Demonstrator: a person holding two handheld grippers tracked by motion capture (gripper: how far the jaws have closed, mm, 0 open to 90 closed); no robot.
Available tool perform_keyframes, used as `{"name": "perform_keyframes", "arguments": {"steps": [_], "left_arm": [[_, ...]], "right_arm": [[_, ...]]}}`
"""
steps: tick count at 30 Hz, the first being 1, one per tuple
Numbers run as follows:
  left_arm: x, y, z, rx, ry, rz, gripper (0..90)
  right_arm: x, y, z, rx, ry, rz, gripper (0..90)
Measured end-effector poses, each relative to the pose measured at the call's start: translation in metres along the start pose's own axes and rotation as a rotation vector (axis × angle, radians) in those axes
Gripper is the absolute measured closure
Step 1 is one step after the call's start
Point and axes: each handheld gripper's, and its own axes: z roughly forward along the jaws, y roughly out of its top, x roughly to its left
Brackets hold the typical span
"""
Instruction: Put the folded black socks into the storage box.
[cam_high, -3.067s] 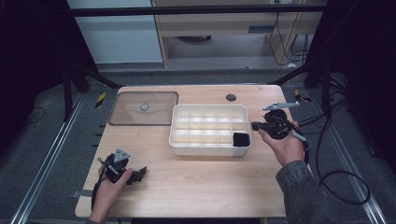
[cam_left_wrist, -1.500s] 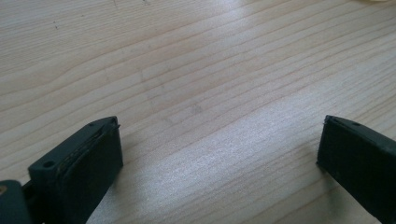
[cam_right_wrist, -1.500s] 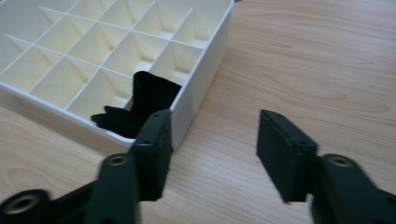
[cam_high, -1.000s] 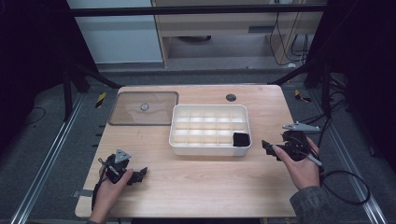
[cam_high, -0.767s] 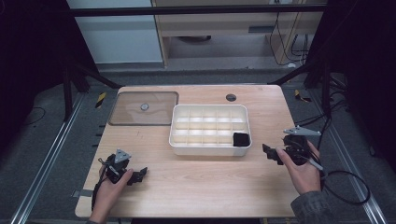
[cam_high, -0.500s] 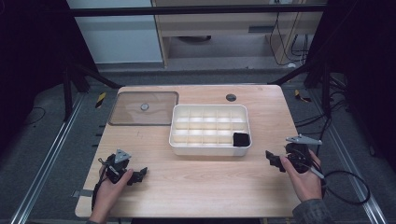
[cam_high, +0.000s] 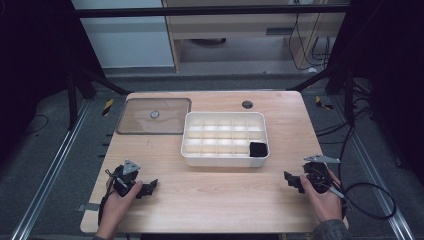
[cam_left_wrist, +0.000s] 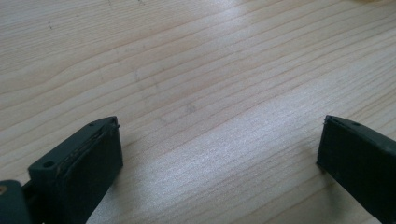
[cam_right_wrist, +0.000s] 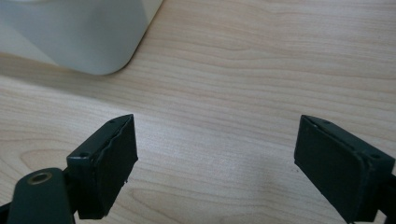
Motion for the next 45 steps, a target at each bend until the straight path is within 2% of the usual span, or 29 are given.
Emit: {"name": "perform_keyframes", "arguments": {"steps": [10,28,37,40,43,45], "left_arm": [[0.000,0.000,0.000,-0.002,0.000,-0.003,0.0],[0.000,0.000,0.000,-0.003,0.000,-0.003,0.0],[0.000,0.000,0.000,-0.002,0.000,-0.003,0.0],[0.000,0.000,0.000,-0.003,0.001,-0.003,0.0],[0.000,0.000,0.000,-0.003,0.001,-0.003,0.0],[0.000,0.000,0.000,-0.001,0.000,0.000,0.0]], "right_arm": [[0.003,-0.007,0.012,0.022,-0.008,-0.025,13.2],[0.003,-0.006,0.035,0.024,-0.025,0.000,11.1],[0.008,-0.009,0.039,-0.005,-0.048,-0.019,8.5],[0.010,-0.011,0.041,-0.016,-0.070,-0.041,6.8],[0.010,-0.011,0.041,-0.022,-0.069,-0.046,6.5],[0.011,-0.014,0.043,-0.054,-0.059,-0.052,5.4]]}}
